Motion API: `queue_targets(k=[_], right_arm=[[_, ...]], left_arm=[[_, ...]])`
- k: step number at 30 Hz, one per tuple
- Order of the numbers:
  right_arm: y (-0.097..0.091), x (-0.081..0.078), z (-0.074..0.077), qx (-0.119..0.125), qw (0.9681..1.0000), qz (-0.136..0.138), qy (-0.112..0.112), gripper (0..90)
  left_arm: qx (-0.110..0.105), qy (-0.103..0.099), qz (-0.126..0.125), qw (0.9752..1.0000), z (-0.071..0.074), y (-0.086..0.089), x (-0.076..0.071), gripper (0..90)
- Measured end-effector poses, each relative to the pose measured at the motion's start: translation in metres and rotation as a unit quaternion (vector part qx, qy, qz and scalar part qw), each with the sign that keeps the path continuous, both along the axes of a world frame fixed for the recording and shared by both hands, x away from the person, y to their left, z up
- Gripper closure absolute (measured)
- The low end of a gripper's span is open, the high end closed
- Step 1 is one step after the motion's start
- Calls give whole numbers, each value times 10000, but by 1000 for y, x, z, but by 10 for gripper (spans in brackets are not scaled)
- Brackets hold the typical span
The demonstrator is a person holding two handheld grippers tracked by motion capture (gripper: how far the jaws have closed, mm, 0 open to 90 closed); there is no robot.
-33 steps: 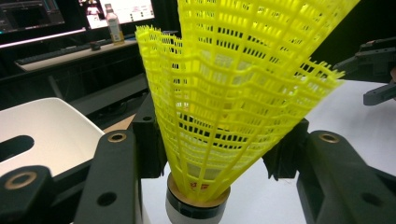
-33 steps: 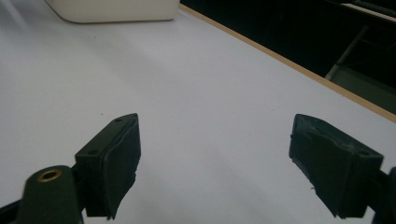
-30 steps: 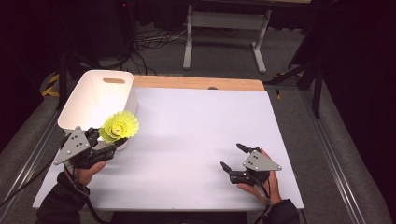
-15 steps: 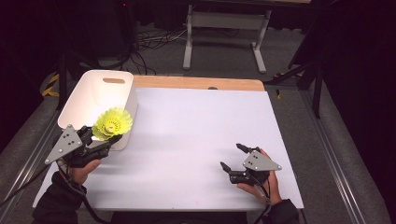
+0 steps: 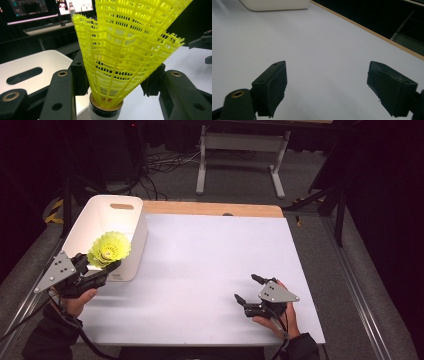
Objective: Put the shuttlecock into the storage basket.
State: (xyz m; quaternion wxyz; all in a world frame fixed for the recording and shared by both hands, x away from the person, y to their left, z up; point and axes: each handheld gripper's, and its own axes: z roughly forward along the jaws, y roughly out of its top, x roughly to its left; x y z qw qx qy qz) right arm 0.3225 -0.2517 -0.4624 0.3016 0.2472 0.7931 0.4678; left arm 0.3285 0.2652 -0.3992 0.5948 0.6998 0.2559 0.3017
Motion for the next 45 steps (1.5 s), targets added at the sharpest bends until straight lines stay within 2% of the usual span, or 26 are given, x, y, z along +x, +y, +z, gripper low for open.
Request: queue_targets(k=[2,5,8,10,17,18,21,23,24,27,32,33,37,38,41,45], right_arm=[[0,0,0,14,10000,-12,10,174],[0,0,0,54,10000,-59,34,178],[1,1,-1,50,10000,-45,65,178],[1,1,-2,27,10000,-41,68,177],[1,4,-4,79,9998,-56,172,180],[1,5,-5,64,9998,-63,191,180],[1,5,-6,71,9997,-58,226,180],[1,6,-7,48,9997,-56,239,180],[1,6,-8,45,9996,-31,273,180],[2,6,-8,34,9996,-16,294,180],[2,8,-10,-1,9994,0,343,179],[2,8,-10,-15,9994,0,343,179],[4,11,-11,-42,9994,9,355,180],[5,12,-11,-106,9994,19,338,180],[6,12,-12,-124,9993,26,355,180],[5,13,-12,-113,9993,24,346,180]], left_arm=[[80,79,31,9999,2,3,1,499],[41,142,34,9999,5,6,5,499],[178,211,84,9996,11,9,9,496],[176,229,105,9995,12,9,11,489],[311,459,219,9982,27,15,28,479],[312,560,243,9976,30,16,33,481],[276,628,217,9974,33,18,40,487],[363,677,234,9968,35,19,46,492],[328,776,195,9963,36,19,51,500],[374,865,229,9953,37,19,56,506],[434,854,225,9952,40,19,66,505],[389,868,189,9953,41,19,69,504],[554,926,239,9939,45,18,77,504],[649,974,281,9927,46,17,82,504],[713,1032,248,9918,47,16,87,504],[885,1139,362,9889,47,16,100,509]])
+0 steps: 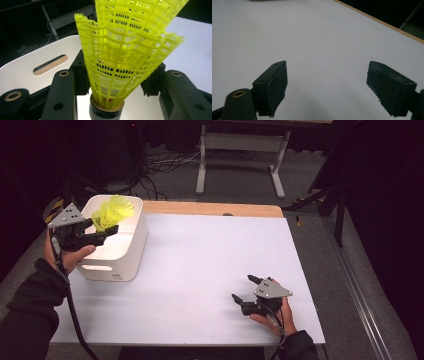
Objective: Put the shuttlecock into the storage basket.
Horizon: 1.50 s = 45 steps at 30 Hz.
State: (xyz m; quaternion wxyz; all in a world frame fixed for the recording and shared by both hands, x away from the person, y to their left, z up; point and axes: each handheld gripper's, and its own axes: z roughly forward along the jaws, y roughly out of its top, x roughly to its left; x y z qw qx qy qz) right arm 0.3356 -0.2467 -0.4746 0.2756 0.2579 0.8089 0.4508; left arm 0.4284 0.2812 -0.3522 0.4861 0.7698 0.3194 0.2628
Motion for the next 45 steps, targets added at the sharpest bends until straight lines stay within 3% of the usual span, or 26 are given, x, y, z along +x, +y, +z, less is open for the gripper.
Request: queue_targets(k=[7,10,14,21,25,28,34,40,42,43,45], right_arm=[[0,1,1,-87,10000,10,-28,183],[-5,2,4,-47,9999,-45,-93,182],[-8,2,5,-18,9999,-80,-105,182],[-10,3,7,5,9999,-63,-114,182],[-12,3,8,24,9999,-49,-152,182],[-13,3,8,48,9999,-62,-146,182],[-13,1,11,40,9998,-47,-179,184],[-12,1,10,-18,9999,-31,-127,188],[-10,0,11,-10,9999,1,-130,189],[-10,0,11,-15,9999,13,-131,190],[-9,0,11,-19,9999,22,-122,190]], left_arm=[[-44,220,49,9997,6,0,21,516],[-5,171,48,9998,9,-1,29,516],[145,347,201,9991,4,-3,45,516],[149,642,435,9969,-5,-2,67,522],[357,819,612,9941,-11,-4,79,525],[342,801,574,9945,-12,-4,82,529],[556,997,717,9909,-15,-1,90,528],[607,1137,761,9887,-19,3,94,530],[782,1212,771,9865,-22,0,96,532],[935,1318,780,9838,-24,-2,97,531],[958,1319,762,9837,-25,-3,99,532]])
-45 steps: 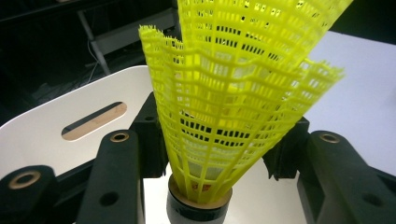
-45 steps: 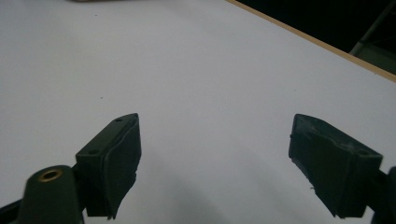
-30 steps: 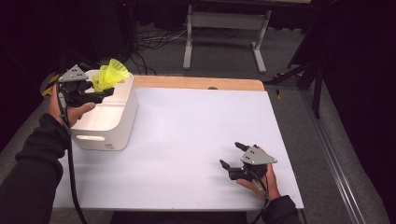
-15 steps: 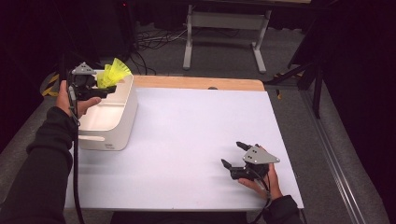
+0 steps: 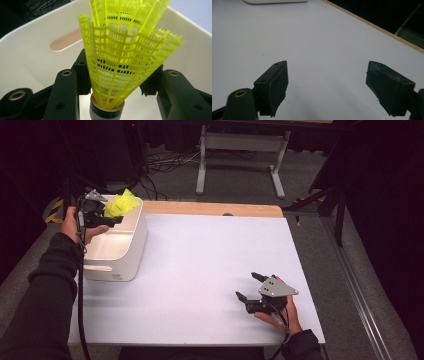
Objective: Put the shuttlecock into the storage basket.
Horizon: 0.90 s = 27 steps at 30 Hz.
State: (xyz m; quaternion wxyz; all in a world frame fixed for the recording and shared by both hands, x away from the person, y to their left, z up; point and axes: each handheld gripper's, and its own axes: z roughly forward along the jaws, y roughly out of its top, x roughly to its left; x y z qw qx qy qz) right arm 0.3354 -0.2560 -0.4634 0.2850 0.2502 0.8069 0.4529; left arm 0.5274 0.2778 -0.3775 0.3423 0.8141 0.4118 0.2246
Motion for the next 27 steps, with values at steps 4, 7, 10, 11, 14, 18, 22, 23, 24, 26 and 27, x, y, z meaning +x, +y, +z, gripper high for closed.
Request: queue_targets(k=[4,7,10,11,14,18,22,23,24,26,27], right_arm=[[1,1,-1,-7,10000,29,48,190],[1,0,-1,-8,10000,38,55,190],[1,0,-1,-5,10000,43,56,190],[1,0,-1,1,10000,44,59,190],[0,1,-1,26,10000,42,71,190],[1,1,-2,30,9999,62,96,190],[1,1,-2,50,9999,66,119,190],[1,1,-2,48,9999,75,120,190],[2,1,-2,43,9999,68,116,187],[1,1,-2,45,9999,65,117,186],[1,1,-2,57,9999,67,124,186]], left_arm=[[360,283,-11,9989,-6,-6,5,530],[466,374,-23,9982,-8,-8,8,529],[597,412,-36,9974,-10,-10,9,516],[628,446,-55,9970,-10,-11,10,511],[833,596,-129,9947,-13,-16,12,483],[1071,824,-286,9904,-17,-22,14,445],[1214,935,-311,9877,-19,-26,15,421],[1214,935,-311,9877,-19,-26,15,406],[1260,960,-259,9870,-20,-25,16,372],[1273,977,-240,9868,-21,-25,16,331],[1254,991,-244,9868,-21,-25,16,315]])
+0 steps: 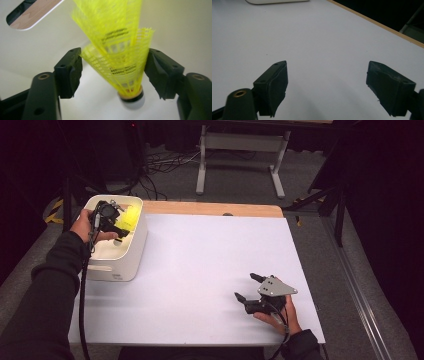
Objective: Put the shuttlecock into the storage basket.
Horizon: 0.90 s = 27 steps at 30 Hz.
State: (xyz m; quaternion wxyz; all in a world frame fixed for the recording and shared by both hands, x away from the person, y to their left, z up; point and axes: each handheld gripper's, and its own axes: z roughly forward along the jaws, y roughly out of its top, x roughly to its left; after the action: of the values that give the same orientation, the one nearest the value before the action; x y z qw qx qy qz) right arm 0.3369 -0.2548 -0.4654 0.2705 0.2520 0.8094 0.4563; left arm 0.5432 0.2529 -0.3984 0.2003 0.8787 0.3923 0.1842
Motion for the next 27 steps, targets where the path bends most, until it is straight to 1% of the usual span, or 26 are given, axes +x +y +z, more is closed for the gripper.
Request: queue_targets(k=[1,2,3,4,5,6,7,8,9,10,11,12,13,14,16,18,19,20,21,22,23,24,25,26,27], right_arm=[[0,0,0,2,10000,-6,2,183],[0,0,0,3,10000,-4,4,183],[0,0,0,3,10000,-4,4,183],[0,0,0,1,10000,-1,6,183],[0,0,0,-7,10000,-4,0,182],[0,0,0,-9,10000,-4,-1,182],[0,0,0,-15,10000,-6,-4,182],[0,0,0,-15,10000,-12,-10,181],[0,0,0,-15,10000,-14,-17,181],[0,0,0,-21,10000,-19,-28,181],[0,0,1,-23,10000,-20,-33,181],[0,0,1,-25,10000,-23,-37,181],[-1,0,1,-29,10000,-34,-48,180],[-1,0,1,-29,10000,-34,-48,180],[0,-1,1,-54,10000,-39,-59,180],[0,-1,2,-63,9999,-38,-80,180],[0,-1,2,-58,9999,-39,-86,180],[0,-1,2,-58,9999,-39,-86,180],[0,-1,2,-57,9999,-47,-97,180],[0,-1,3,-40,9999,-53,-97,180],[-1,-1,3,-40,9999,-57,-98,180],[0,-2,3,-53,9999,-57,-101,180],[0,-2,3,-57,9999,-62,-105,180],[0,-2,3,-57,9999,-62,-105,180],[0,-2,3,-72,9999,-71,-111,180]], left_arm=[[-116,99,-39,9999,0,1,0,271],[-116,99,-39,9999,0,1,0,268],[-91,152,-111,9998,0,0,0,268],[65,165,-154,9997,-1,-2,0,244],[24,148,-193,9997,0,-2,0,219],[-68,119,-208,9997,1,-1,-1,222],[-97,21,-184,9998,2,-1,-2,221],[-109,-59,-193,9997,4,0,-3,199],[-196,-124,-170,9996,5,0,-4,185],[-205,-228,-176,9994,7,2,-5,183],[-274,-285,-161,9991,8,2,-6,180],[-341,-409,-153,9985,11,3,-8,167],[-437,-459,-159,9979,13,4,-10,162],[-437,-459,-159,9979,13,4,-10,161],[-423,-565,-165,9974,16,5,-13,153],[-467,-756,-162,9959,21,6,-16,155],[-560,-898,-169,9942,25,7,-20,153],[-560,-898,-169,9942,25,7,-20,149],[-600,-988,-157,9932,27,8,-22,149],[-628,-1007,-154,9928,28,9,-24,149],[-606,-1105,-174,9919,30,9,-26,158],[-598,-1130,-193,9916,31,9,-27,162],[-601,-1288,-157,9897,34,9,-31,139],[-601,-1288,-157,9897,34,9,-31,141],[-688,-1420,-180,9873,38,10,-35,140]])
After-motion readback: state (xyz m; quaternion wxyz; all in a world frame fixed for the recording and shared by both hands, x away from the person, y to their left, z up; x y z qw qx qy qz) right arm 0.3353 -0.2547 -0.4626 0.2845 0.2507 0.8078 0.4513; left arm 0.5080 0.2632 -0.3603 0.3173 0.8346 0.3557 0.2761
